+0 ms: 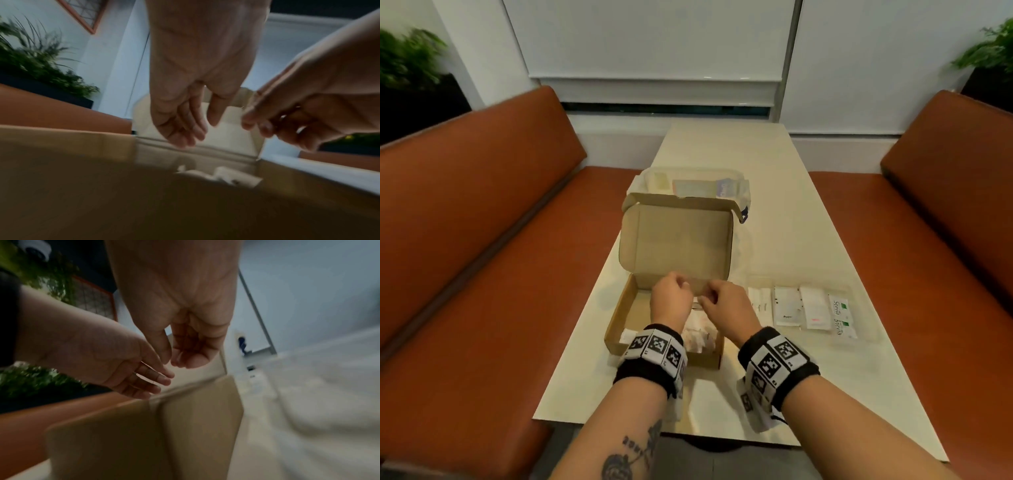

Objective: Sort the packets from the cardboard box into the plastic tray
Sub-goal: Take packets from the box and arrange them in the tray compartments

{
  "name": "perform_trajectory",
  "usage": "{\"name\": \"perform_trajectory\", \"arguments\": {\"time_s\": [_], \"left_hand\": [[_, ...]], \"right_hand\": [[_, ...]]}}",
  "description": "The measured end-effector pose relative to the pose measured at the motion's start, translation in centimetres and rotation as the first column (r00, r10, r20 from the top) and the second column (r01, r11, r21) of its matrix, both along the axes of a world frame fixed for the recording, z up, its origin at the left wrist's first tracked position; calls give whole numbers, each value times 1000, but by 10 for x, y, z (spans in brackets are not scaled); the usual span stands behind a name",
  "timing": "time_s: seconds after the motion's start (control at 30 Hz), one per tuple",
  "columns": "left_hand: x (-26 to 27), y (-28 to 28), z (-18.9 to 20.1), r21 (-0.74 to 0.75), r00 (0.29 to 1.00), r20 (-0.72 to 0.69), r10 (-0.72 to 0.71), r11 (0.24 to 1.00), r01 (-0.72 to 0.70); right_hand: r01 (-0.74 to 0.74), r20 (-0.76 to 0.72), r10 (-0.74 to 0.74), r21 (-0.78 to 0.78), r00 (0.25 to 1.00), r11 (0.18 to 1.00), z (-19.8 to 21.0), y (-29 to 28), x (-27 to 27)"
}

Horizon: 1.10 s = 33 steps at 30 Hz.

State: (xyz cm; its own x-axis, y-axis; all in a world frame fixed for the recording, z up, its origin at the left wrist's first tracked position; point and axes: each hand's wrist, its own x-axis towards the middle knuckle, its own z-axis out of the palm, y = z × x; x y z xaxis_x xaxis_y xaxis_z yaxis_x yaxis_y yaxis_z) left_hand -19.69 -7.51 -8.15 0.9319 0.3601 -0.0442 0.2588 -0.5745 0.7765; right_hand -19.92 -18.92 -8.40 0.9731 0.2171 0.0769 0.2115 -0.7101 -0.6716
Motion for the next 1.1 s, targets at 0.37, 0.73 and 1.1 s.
{"name": "perform_trajectory", "arguments": {"time_s": [0.37, 0.73, 1.1], "left_hand": [[-11, 24, -29, 441, 767, -471, -437, 636, 633], [5, 18, -32, 452, 715, -517, -470, 559, 695], [9, 36, -14, 377, 850, -344, -399, 770, 515]], "right_hand": [[8, -53, -12, -62, 999, 998, -43, 28, -19], [20, -20, -23, -124, 1000, 992, -47, 29, -22], [84, 12, -84, -9, 996, 996, -41, 29, -14]]}}
